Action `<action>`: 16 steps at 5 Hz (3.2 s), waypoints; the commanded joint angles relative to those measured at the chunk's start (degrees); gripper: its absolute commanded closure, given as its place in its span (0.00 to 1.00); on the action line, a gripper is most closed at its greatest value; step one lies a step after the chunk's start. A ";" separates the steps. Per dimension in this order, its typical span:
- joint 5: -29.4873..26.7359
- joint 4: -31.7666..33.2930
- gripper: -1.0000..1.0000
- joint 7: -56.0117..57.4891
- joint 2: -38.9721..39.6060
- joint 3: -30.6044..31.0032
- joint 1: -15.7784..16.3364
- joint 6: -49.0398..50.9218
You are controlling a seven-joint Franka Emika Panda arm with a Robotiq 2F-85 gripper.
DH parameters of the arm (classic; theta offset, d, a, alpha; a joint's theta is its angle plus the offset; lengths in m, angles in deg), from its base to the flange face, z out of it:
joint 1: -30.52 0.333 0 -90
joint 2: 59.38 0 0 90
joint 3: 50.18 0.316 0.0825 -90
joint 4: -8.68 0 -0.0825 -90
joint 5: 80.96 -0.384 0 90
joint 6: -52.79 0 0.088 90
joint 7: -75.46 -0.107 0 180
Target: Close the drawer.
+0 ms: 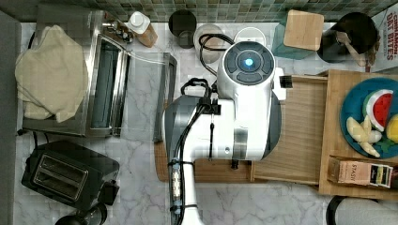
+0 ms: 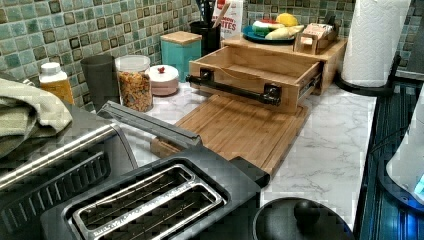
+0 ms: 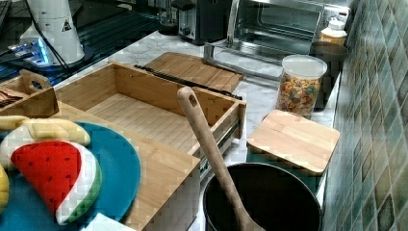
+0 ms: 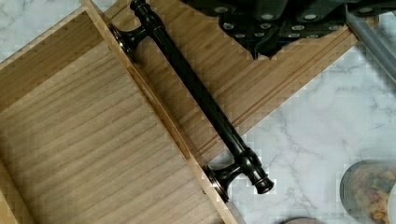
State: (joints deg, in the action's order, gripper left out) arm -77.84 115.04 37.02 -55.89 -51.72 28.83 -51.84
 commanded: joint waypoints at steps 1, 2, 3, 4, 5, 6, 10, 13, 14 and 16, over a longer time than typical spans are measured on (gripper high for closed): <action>-1.66 2.75 1.00 2.36 0.11 0.12 -0.13 -3.14; -2.95 1.81 1.00 9.17 2.61 -0.64 1.48 -1.73; -3.14 6.00 1.00 15.28 2.96 0.72 0.69 -7.09; -1.76 8.17 1.00 18.64 4.55 0.27 0.65 -10.45; 0.65 10.17 1.00 20.43 6.79 2.86 -2.32 -15.71; -0.37 11.71 1.00 21.69 8.48 1.27 -1.46 -19.78; 5.26 13.34 1.00 21.62 12.29 -1.40 -1.73 -25.06; 12.09 20.02 1.00 25.64 8.44 -5.32 -4.87 -34.70; 11.91 19.52 1.00 33.90 8.84 -7.26 -8.53 -33.84; 9.93 16.46 1.00 45.57 9.65 -11.95 -15.95 -33.73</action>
State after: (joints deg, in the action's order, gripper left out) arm -68.58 135.02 78.41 -43.59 -54.98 23.03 -86.78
